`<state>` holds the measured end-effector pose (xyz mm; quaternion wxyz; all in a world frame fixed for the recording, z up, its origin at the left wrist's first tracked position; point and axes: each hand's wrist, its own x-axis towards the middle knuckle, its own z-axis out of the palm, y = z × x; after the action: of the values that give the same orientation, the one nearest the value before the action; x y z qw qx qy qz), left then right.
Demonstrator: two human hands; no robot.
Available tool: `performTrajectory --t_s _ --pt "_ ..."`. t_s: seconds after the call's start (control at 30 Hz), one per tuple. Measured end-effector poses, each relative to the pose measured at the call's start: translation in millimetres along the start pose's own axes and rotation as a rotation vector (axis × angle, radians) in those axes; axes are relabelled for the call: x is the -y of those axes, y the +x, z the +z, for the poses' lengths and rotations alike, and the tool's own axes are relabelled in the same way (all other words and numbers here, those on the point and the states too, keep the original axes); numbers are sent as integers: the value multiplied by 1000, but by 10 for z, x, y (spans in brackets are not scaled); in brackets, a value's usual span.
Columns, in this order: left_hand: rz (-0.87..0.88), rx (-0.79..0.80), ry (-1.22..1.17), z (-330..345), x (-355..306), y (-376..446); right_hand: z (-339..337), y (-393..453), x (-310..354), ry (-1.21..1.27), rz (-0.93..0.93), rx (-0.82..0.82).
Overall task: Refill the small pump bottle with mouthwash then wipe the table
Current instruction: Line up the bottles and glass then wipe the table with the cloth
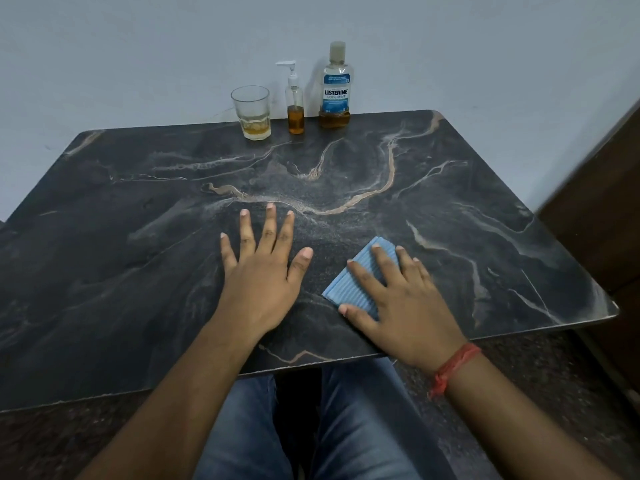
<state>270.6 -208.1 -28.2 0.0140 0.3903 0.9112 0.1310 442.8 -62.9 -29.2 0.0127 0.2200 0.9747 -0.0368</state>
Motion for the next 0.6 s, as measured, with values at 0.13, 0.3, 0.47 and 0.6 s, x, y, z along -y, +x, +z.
performTrajectory --t_s 0.13,0.3,0.47,0.6 --pt "5 5 -4 -8 -12 17 -59 208 -344 -5 147 7" --pt "-1 5 -8 -15 15 45 -53 218 -68 -31 51 13" --pt "-4 1 -2 -3 68 71 -71 371 -110 -21 26 21" --pt "-34 -2 3 -39 187 49 -77 525 -30 -18 77 16"
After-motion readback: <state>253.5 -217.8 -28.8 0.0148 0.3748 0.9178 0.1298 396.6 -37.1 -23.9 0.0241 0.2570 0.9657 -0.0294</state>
